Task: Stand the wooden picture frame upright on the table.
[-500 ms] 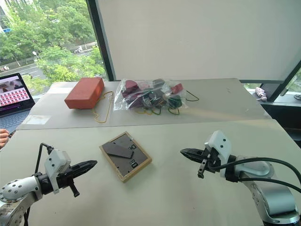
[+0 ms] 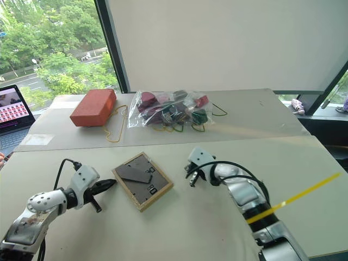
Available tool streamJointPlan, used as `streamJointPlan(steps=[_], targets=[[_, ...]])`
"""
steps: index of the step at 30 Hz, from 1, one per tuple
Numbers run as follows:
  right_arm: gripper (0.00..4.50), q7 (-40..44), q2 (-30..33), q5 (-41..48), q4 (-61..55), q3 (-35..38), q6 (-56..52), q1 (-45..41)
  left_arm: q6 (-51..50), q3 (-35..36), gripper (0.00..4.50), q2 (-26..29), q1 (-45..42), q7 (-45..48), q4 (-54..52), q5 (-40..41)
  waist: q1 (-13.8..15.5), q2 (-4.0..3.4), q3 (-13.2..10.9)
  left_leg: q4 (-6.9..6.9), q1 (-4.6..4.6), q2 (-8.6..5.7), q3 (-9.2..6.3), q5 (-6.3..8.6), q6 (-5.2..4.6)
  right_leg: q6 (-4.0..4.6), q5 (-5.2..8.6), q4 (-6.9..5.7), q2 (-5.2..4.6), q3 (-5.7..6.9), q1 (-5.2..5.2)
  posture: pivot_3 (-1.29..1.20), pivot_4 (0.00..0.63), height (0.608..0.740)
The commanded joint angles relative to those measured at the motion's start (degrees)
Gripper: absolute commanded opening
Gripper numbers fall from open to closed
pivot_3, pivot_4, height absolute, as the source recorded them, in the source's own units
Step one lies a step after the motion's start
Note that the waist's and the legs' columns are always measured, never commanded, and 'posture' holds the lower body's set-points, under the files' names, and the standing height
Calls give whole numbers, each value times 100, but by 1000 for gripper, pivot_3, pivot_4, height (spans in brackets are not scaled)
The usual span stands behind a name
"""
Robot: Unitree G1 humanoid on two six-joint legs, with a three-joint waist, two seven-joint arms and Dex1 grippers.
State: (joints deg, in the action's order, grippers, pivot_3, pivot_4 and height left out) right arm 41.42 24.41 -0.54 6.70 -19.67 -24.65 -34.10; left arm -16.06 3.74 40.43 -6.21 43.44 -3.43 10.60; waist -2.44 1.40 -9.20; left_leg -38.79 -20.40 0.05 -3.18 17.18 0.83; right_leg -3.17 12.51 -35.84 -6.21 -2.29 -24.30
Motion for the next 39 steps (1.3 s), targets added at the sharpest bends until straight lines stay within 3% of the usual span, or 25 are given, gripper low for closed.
streamJointPlan(steps=[1,7,15,22,27,30,33,35,36,39], targets=[[12,7,-356,-191,-233,-346,-13,-156,408,-460,0,-111,-612,-75,645,-530,22,-1,0,0,0,0,-1,0,-1,0,0,-2,0,1,-1,0,150,740],[12,132,-360,-159,-1014,-413,-575,135,644,-928,0,-543,-1202,-11,939,-788,92,-1,0,-8,-1,-5,-11,-4,7,-1,0,-12,-2,8,5,0,150,740],[12,-49,113,-136,-2121,-115,-1404,826,611,-1374,0,-996,-1245,169,785,-884,174,-2,0,-9,-3,-8,-8,-3,5,-3,-1,-3,-5,7,9,0,150,740],[12,-213,190,-161,-2174,-50,-1560,881,472,-1304,0,-960,-1118,207,590,-788,165,-1,0,-10,0,-8,-9,-3,4,-4,0,-3,-5,7,12,0,150,740],[12,-220,195,-136,-2100,-61,-1546,811,453,-1108,0,-571,-664,228,99,-839,139,-2,0,-8,1,-7,-9,-2,3,-4,0,-3,-4,6,9,0,150,740],[12,-220,242,-176,-1947,-85,-1438,804,1486,-746,0,-217,-318,124,121,-958,104,-2,0,-5,3,-5,-7,-2,3,-3,0,-2,-4,5,7,0,150,740],[0,-181,256,-141,-1894,-94,-1407,815,3619,-807,935,377,-287,-163,792,-1724,96,-1,0,-1,7,-2,-7,-2,3,2,3,9,-3,5,3,0,150,740],[0,-116,237,-52,-1877,-65,-1411,800,6170,-1163,1644,1099,-663,-1480,1913,-3420,121,5,-2,-2,8,-3,-6,-2,3,3,4,14,-3,5,5,0,150,740],[0,-82,244,-35,-1874,-75,-1413,796,7062,-1302,1794,1276,-904,-2080,2397,-4075,142,9,-3,-5,11,-2,-7,-2,4,3,4,14,-2,7,5,0,150,740],[0,-35,239,-3,-1877,-98,-1412,805,8227,-1786,2848,1361,-1657,-3624,3565,-5472,165,4,0,-1,14,-4,-1,-6,9,5,3,22,-2,6,8,0,150,740]])
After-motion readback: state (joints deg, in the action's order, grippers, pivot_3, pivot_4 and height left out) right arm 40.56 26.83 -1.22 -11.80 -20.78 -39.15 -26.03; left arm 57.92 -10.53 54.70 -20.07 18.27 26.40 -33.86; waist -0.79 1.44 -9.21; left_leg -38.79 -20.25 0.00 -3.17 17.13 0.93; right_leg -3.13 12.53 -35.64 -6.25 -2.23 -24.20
